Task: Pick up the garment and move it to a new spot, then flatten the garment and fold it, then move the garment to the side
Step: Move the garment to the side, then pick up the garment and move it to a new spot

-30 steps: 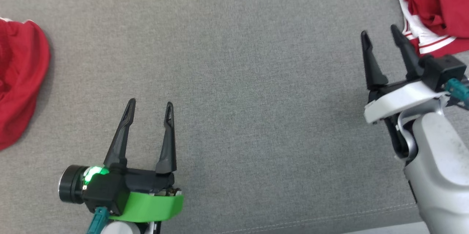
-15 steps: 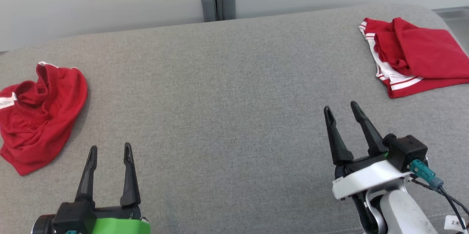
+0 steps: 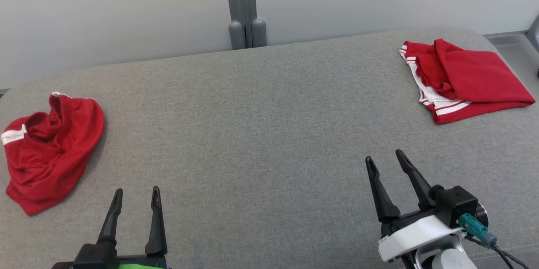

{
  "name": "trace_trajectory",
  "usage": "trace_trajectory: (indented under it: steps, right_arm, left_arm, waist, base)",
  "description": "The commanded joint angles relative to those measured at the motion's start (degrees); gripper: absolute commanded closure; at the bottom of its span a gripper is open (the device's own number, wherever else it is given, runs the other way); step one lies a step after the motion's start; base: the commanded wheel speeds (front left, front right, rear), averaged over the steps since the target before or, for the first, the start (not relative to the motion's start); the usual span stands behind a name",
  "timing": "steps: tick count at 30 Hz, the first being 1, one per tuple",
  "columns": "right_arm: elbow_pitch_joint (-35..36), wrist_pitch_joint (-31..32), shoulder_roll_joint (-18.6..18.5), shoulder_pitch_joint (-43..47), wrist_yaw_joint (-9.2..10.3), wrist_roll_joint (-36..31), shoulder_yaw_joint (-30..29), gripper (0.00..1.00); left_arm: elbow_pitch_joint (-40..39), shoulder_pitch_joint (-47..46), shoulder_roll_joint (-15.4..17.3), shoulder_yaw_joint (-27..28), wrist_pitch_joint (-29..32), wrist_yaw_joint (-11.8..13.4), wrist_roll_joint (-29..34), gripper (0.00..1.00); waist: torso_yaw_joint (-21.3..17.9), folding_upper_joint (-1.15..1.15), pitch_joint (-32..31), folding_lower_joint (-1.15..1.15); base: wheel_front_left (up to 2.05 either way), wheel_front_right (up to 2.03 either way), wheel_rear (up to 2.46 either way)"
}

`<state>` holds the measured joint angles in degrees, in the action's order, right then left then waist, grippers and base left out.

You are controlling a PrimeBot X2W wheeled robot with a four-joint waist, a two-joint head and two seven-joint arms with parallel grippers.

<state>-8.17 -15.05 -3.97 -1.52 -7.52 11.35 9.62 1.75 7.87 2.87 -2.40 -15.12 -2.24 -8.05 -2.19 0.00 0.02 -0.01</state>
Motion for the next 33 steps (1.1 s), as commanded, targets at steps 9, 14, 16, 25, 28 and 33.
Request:
trace_trajectory:
  steps: [9, 14, 16, 25, 28, 33]
  right_arm:
    - [-0.7, -0.2, 0.0, 1.1, 0.07, -0.7, -0.4, 0.00]
    - [-0.9, -0.2, 0.1, 1.3, 0.07, -0.8, -0.5, 0.00]
    - [-1.0, -0.2, 0.2, 1.3, 0.07, -0.8, -0.4, 0.00]
    - [-1.1, -0.2, 0.3, 1.4, 0.07, -0.8, -0.5, 0.00]
    - [-1.0, -0.2, 0.4, 1.4, 0.07, -0.9, -0.6, 0.00]
    - [-1.2, -0.2, 0.4, 1.5, 0.07, -0.9, -0.7, 0.00]
  left_arm:
    - [-0.9, 0.9, 0.1, -0.2, 0.0, 0.1, 0.0, 0.00]
    - [-1.0, 0.9, 0.1, -0.4, 0.0, 0.1, 0.2, 0.00]
    - [-1.0, 1.0, 0.1, -0.5, 0.0, 0.2, 0.2, 0.00]
    - [-0.8, 0.9, 0.1, -0.5, 0.0, 0.3, 0.1, 0.00]
    - [-0.8, 0.7, 0.1, -0.5, 0.0, 0.3, 0.0, 0.00]
    - [-0.7, 0.6, 0.1, -0.5, 0.0, 0.4, 0.0, 0.00]
  waist:
    - [0.3, 0.00, -0.4, 0.01]
    - [0.4, 0.00, -0.6, 0.01]
    - [0.4, 0.00, -0.7, 0.01]
    - [0.4, 0.00, -0.8, 0.01]
    - [0.4, 0.00, -0.7, 0.01]
    - [0.4, 0.00, -0.7, 0.01]
  base:
    - [0.00, 0.00, 0.00]
    - [0.00, 0.00, 0.00]
    - [0.00, 0.00, 0.00]
    - [0.00, 0.00, 0.00]
    - [0.00, 0.00, 0.00]
    - [0.00, 0.00, 0.00]
